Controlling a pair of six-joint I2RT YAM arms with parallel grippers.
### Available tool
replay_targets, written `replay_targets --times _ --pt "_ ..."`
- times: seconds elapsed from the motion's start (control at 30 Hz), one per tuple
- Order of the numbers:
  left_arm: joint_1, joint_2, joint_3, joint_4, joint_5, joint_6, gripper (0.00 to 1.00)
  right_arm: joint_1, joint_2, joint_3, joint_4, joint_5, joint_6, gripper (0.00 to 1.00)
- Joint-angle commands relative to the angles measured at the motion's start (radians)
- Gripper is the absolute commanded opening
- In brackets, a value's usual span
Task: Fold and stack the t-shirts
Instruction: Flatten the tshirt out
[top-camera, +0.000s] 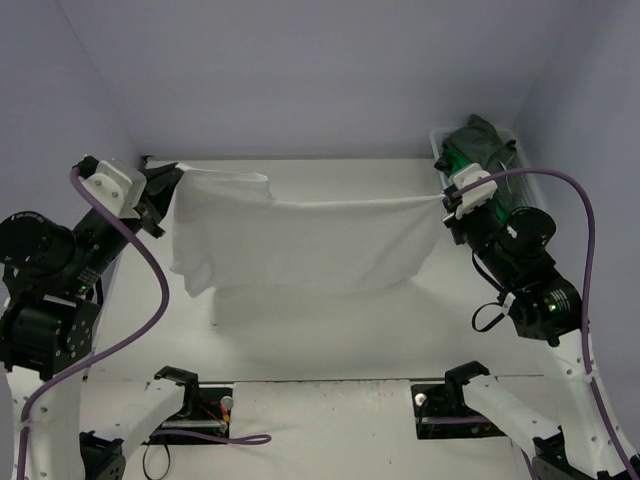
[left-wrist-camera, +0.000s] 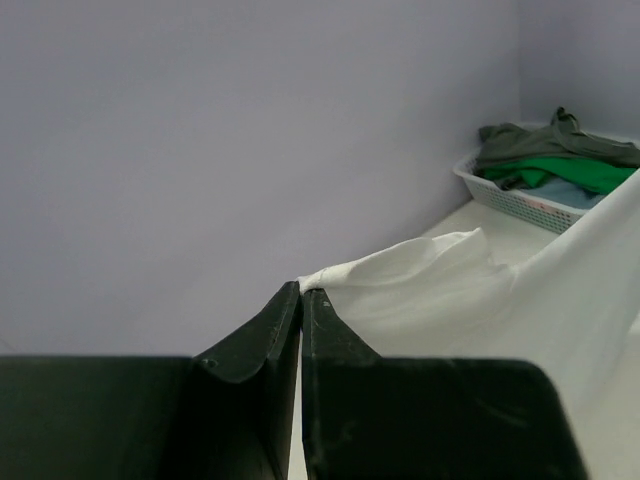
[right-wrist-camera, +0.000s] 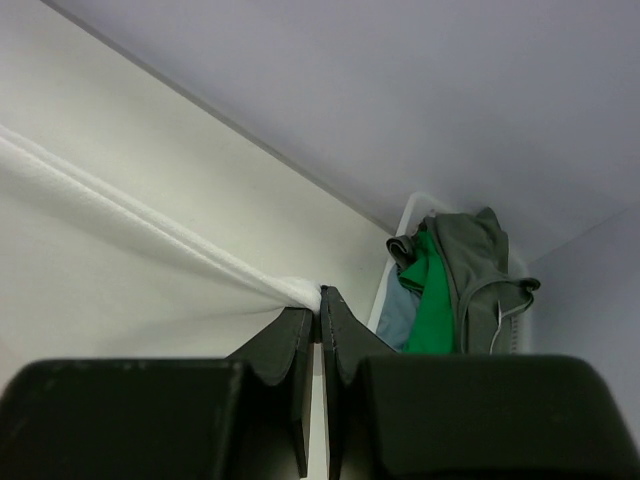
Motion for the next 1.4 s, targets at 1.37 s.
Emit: replay_targets --times 1.37 --pt "0.147 0.327 0.078 0.183 0.301 0.155 0.00 -0.062 0.432 0.175 0.134 -0.205 0.011 0.00"
